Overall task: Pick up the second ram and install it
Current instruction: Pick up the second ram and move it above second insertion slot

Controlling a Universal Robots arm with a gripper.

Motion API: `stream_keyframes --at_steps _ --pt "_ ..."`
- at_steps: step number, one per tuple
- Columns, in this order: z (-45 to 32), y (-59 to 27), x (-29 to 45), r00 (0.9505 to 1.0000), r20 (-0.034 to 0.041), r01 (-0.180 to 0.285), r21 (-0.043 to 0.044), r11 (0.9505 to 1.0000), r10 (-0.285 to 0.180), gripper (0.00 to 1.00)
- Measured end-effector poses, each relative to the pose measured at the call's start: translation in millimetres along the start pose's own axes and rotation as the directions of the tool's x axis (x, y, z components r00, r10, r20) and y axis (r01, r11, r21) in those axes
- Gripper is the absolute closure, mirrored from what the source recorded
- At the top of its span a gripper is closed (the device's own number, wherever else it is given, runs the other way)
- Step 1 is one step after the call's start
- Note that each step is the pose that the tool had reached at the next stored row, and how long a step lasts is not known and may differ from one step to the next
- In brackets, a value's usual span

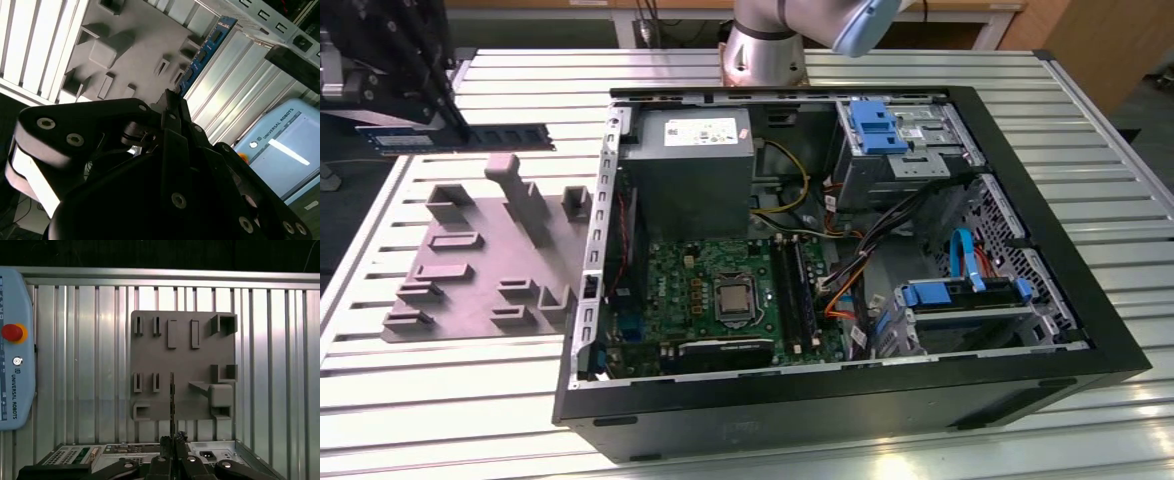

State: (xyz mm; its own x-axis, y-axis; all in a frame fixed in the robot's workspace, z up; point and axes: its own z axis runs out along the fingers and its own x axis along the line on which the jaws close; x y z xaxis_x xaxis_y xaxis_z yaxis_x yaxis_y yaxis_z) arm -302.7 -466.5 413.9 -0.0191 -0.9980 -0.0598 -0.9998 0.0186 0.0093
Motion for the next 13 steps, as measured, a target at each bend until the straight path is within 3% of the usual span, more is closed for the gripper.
stream_keyframes --at_steps 13 --pt "-0.4 -33.6 -0.7 1.0000 -0.0001 0.000 -0.0001 1.0000 0.000 0.86"
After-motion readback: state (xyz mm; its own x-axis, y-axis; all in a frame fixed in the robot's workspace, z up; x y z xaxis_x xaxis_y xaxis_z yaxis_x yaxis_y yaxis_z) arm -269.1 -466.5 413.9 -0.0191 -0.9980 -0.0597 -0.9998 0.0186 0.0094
